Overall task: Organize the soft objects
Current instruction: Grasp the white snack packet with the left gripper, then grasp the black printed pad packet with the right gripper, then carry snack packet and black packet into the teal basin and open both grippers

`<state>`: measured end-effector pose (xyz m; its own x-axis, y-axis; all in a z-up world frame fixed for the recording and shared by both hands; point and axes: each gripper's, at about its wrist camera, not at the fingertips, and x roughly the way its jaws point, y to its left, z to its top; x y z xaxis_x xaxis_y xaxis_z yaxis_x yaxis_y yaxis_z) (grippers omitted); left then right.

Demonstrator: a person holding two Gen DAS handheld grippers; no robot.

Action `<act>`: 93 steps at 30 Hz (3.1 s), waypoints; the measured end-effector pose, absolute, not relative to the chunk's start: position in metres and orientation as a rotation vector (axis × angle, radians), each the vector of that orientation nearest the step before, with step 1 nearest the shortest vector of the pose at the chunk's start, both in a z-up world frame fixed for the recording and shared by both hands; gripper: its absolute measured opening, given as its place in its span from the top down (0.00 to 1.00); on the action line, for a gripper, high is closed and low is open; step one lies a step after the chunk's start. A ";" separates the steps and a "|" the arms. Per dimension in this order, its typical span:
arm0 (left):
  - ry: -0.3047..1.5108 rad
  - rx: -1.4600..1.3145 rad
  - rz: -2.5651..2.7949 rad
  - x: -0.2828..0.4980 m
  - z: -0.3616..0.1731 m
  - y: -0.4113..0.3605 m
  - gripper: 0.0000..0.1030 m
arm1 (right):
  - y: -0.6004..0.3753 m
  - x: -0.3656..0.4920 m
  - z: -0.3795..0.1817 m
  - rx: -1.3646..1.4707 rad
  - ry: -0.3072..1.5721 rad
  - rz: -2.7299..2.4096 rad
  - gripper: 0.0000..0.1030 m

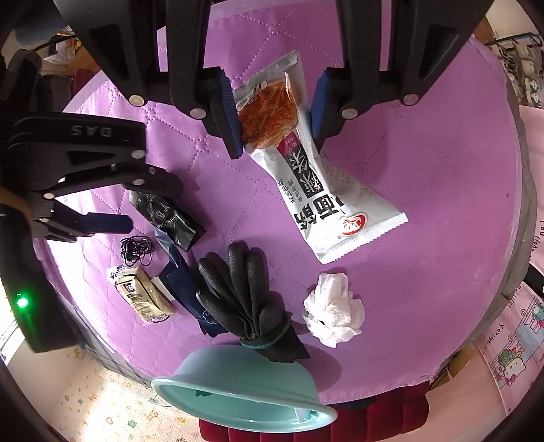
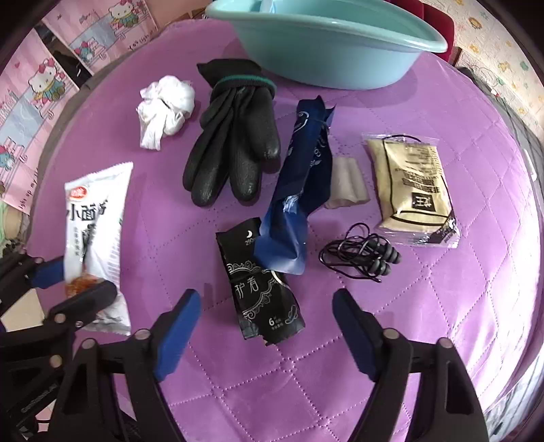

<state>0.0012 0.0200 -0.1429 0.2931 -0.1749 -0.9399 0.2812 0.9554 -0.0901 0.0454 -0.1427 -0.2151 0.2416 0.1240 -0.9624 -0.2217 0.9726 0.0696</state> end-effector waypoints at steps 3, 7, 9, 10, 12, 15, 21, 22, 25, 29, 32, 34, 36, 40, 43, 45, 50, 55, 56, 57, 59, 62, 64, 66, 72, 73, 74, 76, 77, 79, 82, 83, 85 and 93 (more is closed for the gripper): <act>1.232 0.099 -0.306 0.002 -0.142 0.020 0.60 | -0.133 0.049 -0.219 -0.090 1.313 0.239 0.41; 1.229 0.100 -0.313 0.002 -0.142 0.019 0.60 | -0.128 0.048 -0.222 -0.076 1.330 0.248 0.73; 1.226 0.103 -0.318 0.001 -0.141 0.019 0.60 | -0.125 0.045 -0.222 -0.060 1.332 0.254 0.79; 1.225 0.102 -0.321 0.001 -0.140 0.019 0.60 | -0.125 0.043 -0.221 -0.047 1.334 0.260 0.80; 1.225 0.097 -0.328 0.000 -0.139 0.020 0.60 | -0.130 0.040 -0.219 -0.029 1.338 0.268 0.81; 1.219 0.098 -0.338 -0.001 -0.138 0.019 0.60 | -0.130 0.032 -0.216 -0.023 1.332 0.282 0.81; 1.203 0.106 -0.358 -0.003 -0.131 0.016 0.60 | -0.135 0.015 -0.202 0.004 1.325 0.298 0.81; 1.201 0.108 -0.361 -0.003 -0.131 0.016 0.60 | -0.136 0.014 -0.201 0.007 1.322 0.297 0.81; 1.197 0.111 -0.373 -0.004 -0.127 0.013 0.60 | -0.140 0.009 -0.195 0.017 1.316 0.289 0.81; 1.186 0.121 -0.388 -0.005 -0.122 0.010 0.60 | -0.149 0.005 -0.185 0.027 1.308 0.286 0.81; 1.176 0.127 -0.402 -0.007 -0.117 0.008 0.60 | -0.152 0.001 -0.175 0.030 1.294 0.285 0.81; 1.169 0.133 -0.409 -0.008 -0.114 0.006 0.60 | -0.154 -0.002 -0.168 0.025 1.281 0.280 0.81; 1.163 0.138 -0.418 -0.009 -0.110 0.005 0.60 | -0.153 0.001 -0.164 0.024 1.274 0.274 0.81; 1.151 0.145 -0.439 -0.009 -0.102 0.000 0.60 | -0.158 -0.005 -0.151 0.025 1.255 0.262 0.81; 1.137 0.142 -0.454 -0.007 -0.092 -0.002 0.60 | -0.160 -0.003 -0.143 0.026 1.237 0.253 0.81; 1.125 0.142 -0.463 -0.005 -0.085 -0.004 0.60 | -0.164 -0.001 -0.135 0.031 1.227 0.250 0.81; 1.097 0.148 -0.486 0.002 -0.066 -0.009 0.60 | -0.170 0.008 -0.116 0.024 1.197 0.242 0.81; 1.072 0.154 -0.505 0.012 -0.049 -0.016 0.60 | -0.176 0.021 -0.095 0.035 1.168 0.231 0.81; 1.066 0.157 -0.509 0.014 -0.045 -0.018 0.60 | -0.176 0.024 -0.092 0.035 1.163 0.229 0.81; 1.061 0.161 -0.513 0.017 -0.042 -0.019 0.60 | -0.177 0.027 -0.088 0.037 1.157 0.228 0.81; 1.058 0.162 -0.519 0.022 -0.037 -0.022 0.60 | -0.180 0.034 -0.081 0.050 1.144 0.233 0.81; 1.051 0.155 -0.535 0.034 -0.029 -0.026 0.60 | -0.182 0.044 -0.071 0.054 1.123 0.234 0.80; 1.041 0.166 -0.536 0.040 -0.024 -0.029 0.60 | -0.183 0.053 -0.064 0.058 1.110 0.237 0.80; 1.030 0.165 -0.540 0.050 -0.019 -0.031 0.60 | -0.185 0.062 -0.059 0.059 1.100 0.234 0.80; 1.019 0.179 -0.543 0.080 -0.012 -0.038 0.60 | -0.192 0.093 -0.048 0.075 1.078 0.224 0.80; 1.018 0.179 -0.544 0.084 -0.011 -0.039 0.60 | -0.193 0.097 -0.047 0.078 1.077 0.224 0.80; 1.016 0.180 -0.546 0.091 -0.010 -0.041 0.60 | -0.195 0.103 -0.046 0.081 1.075 0.223 0.80; 1.014 0.180 -0.549 0.100 -0.010 -0.042 0.60 | -0.196 0.114 -0.046 0.090 1.076 0.219 0.80; 1.015 0.178 -0.549 0.106 -0.011 -0.043 0.60 | -0.197 0.120 -0.046 0.093 1.076 0.220 0.80; 1.014 0.178 -0.546 0.117 -0.012 -0.045 0.60 | -0.199 0.132 -0.045 0.092 1.072 0.216 0.80; 1.014 0.173 -0.543 0.134 -0.015 -0.047 0.60 | -0.201 0.151 -0.046 0.095 1.067 0.212 0.80; 1.013 0.175 -0.541 0.142 -0.017 -0.049 0.60 | -0.202 0.157 -0.046 0.096 1.065 0.210 0.80; 1.011 0.182 -0.539 0.151 -0.019 -0.051 0.60 | -0.204 0.169 -0.047 0.105 1.064 0.206 0.80; 1.024 0.200 -0.523 0.196 -0.036 -0.062 0.60 | -0.212 0.219 -0.058 0.142 1.075 0.178 0.79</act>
